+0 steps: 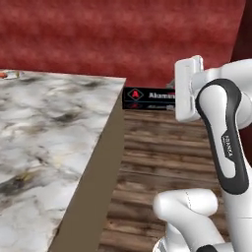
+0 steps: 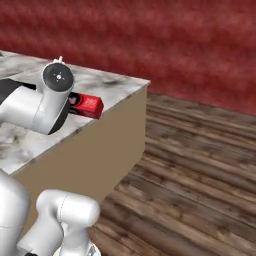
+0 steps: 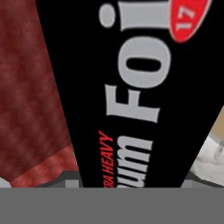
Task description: Retrieve the tupperware and aluminum foil from the cabinet and place them on the dining counter near the plate with carrot and squash to prepare for storing leftovers.
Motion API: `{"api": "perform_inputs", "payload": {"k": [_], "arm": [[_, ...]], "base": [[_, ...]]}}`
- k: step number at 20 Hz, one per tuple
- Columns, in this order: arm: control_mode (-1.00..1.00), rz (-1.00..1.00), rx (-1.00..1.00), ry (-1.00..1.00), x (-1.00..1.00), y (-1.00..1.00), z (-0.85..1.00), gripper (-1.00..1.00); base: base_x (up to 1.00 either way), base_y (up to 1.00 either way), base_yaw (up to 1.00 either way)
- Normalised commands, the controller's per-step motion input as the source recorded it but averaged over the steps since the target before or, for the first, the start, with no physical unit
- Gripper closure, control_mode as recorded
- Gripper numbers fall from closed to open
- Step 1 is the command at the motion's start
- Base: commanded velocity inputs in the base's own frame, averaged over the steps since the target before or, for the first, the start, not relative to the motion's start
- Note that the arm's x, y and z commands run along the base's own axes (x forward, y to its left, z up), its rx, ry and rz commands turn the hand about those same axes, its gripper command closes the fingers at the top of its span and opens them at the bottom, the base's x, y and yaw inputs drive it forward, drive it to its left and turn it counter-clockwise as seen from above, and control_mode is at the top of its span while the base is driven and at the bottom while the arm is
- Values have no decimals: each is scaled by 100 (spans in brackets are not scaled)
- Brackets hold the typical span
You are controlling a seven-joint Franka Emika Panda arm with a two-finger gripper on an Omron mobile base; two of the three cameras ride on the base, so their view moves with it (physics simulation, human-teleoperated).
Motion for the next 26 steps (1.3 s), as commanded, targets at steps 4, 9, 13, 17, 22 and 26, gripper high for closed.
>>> {"api": "perform_inputs", "payload": {"k": [4, 9, 13, 17, 22, 26], "arm": [[100, 0, 0, 0, 0, 0, 0, 100], [100, 0, 0, 0, 0, 0, 0, 100], [100, 0, 0, 0, 0, 0, 0, 100], [100, 0, 0, 0, 0, 0, 0, 100], [100, 0, 0, 0, 0, 0, 0, 100], [100, 0, 0, 0, 0, 0, 0, 100]], "base": [[100, -86, 19], [99, -100, 16], [100, -100, 15], [100, -100, 15], [100, -100, 16], [100, -100, 16]]}}
